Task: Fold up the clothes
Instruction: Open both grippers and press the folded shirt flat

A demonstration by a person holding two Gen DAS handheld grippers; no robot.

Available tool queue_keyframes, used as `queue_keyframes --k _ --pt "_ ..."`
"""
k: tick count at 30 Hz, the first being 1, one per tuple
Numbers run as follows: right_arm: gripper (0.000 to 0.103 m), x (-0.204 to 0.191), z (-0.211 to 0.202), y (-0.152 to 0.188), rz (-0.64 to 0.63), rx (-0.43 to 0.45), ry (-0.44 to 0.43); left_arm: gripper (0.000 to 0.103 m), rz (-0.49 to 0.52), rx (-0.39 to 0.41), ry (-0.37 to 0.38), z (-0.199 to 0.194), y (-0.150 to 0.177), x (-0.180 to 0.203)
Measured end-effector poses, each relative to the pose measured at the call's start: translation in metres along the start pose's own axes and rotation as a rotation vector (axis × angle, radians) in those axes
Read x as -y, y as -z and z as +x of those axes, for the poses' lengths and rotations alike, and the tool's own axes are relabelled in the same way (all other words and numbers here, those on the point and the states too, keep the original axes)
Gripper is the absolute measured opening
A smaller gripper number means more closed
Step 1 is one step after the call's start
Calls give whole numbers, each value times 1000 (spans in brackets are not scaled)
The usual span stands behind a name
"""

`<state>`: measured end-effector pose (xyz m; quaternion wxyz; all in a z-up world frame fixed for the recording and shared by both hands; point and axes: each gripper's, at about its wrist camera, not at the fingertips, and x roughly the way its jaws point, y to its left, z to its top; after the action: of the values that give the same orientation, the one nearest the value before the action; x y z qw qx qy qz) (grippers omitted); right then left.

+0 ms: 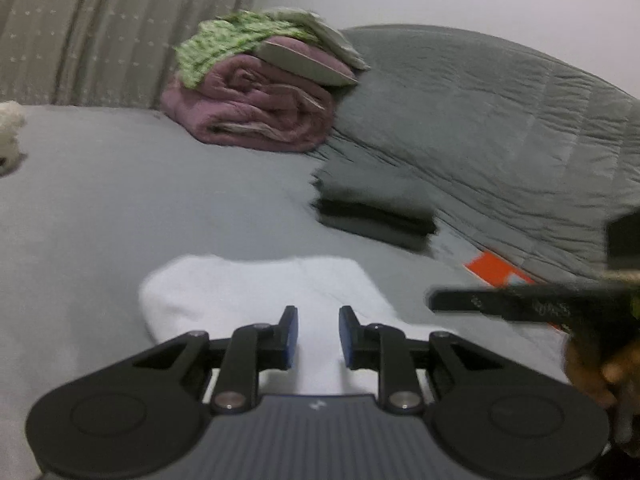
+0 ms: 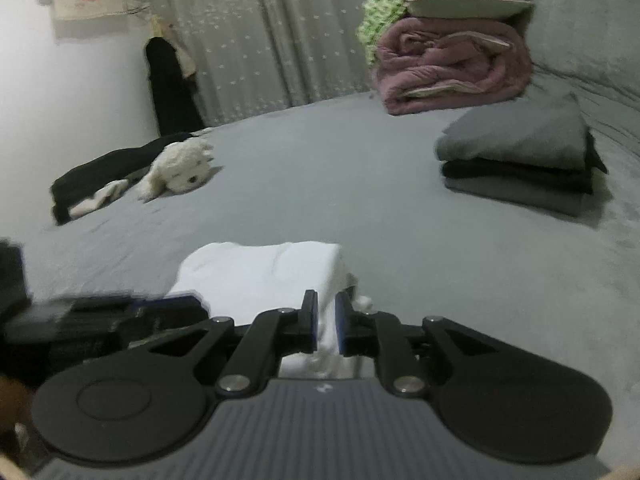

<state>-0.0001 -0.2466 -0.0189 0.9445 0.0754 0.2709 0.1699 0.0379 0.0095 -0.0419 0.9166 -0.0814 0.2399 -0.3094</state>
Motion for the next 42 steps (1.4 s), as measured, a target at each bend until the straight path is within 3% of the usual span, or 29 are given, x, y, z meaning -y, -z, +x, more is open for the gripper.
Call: queue_keyframes --k 4,9,16,20,24,30,33,35,39,42 --pt "15 -11 -1 9 -58 -8 -44 22 -63 19 -74 7 -5 -28" --pt "11 -4 6 22 -75 -87 -9 20 -121 -8 -113 21 1 -53" --pt "5 4 7 24 -43 -97 -27 18 -96 -34 -169 24 2 -44" --pt "33 21 -11 17 86 -80 -67 35 -43 -35 -150 9 -3 -24" --pt "37 33 -22 19 128 -118 -67 37 23 -37 -105 0 -1 0" --pt "37 0 -1 44 -80 -260 -35 39 108 -64 -71 8 12 22" --pt "35 -21 6 52 -236 -247 33 41 137 -70 -66 8 18 30" --pt "28 -21 11 50 -265 -233 81 41 160 -72 -66 8 22 34" --pt "44 -11 17 45 -293 -255 121 41 180 -73 -66 2 26 38" --pt "49 -5 16 45 -305 -275 140 41 180 -79 -57 -2 26 38"
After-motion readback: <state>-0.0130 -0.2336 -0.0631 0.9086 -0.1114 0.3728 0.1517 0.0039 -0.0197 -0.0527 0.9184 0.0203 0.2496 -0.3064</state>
